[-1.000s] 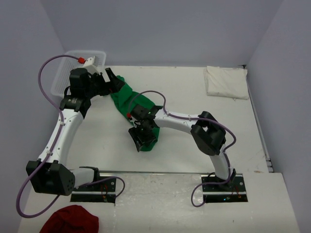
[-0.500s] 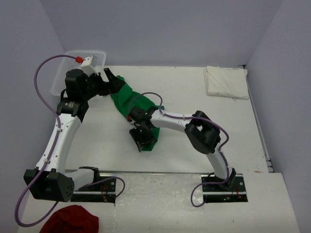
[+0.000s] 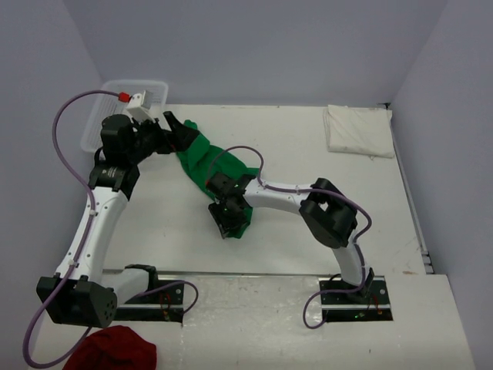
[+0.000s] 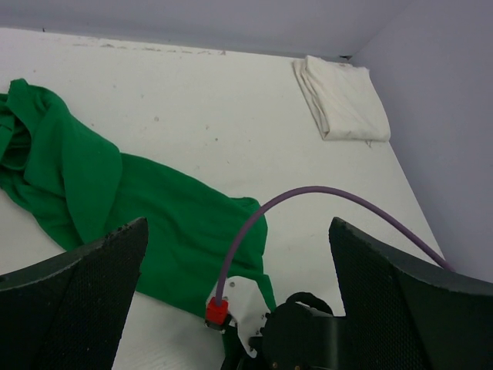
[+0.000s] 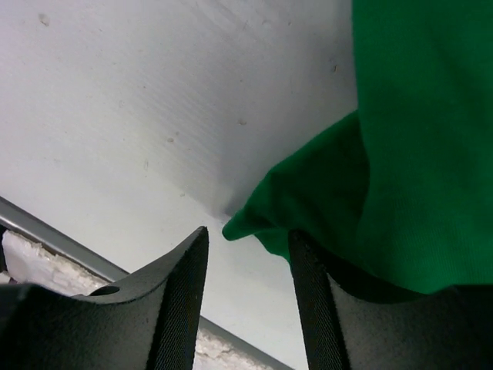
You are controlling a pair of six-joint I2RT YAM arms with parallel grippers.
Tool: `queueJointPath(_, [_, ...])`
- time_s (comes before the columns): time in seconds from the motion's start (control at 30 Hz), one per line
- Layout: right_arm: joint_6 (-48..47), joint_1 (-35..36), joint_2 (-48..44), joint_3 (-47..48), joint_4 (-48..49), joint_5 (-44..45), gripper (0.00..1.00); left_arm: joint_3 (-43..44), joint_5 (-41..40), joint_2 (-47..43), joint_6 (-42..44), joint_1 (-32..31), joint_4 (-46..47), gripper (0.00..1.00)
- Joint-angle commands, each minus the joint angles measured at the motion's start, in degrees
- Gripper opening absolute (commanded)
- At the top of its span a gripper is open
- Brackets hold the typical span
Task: Fold and stack the t-shirts
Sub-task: Flatten out the tshirt
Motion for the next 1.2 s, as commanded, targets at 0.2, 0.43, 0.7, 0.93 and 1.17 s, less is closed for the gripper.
queueJointPath(0.2, [3.78,2.12,-12.74,-17.35,20.67,14.18,0.52,-4.65,2.26,-4.61,-0.11,0.38,3.43,1.00])
queueJointPath(0.43, [2.38,10.04,-19.60,-15.78,22.09,16.11,0.60,-10.89,0.23,-9.27,1.21,0.29,4.83,1.00])
queueJointPath(0.7, [3.87,11.63,-13.57,-13.58,24.19,26.01,0.66,-18.26,-0.57,-12.17,-0.37,0.29,11.07,1.00])
queueJointPath(0.93, [8.78,11.54,-4.68,-12.44,22.63,37.90,0.61,-21.00,-0.03,-16.29,-0.55,0.21,12.75,0.99])
queueJointPath(1.17, [13.19,11.72,-7.55,-17.09,21.91,42.83,0.59,-24.08,0.49,-18.15,-0.64,-0.58,13.27,0.99])
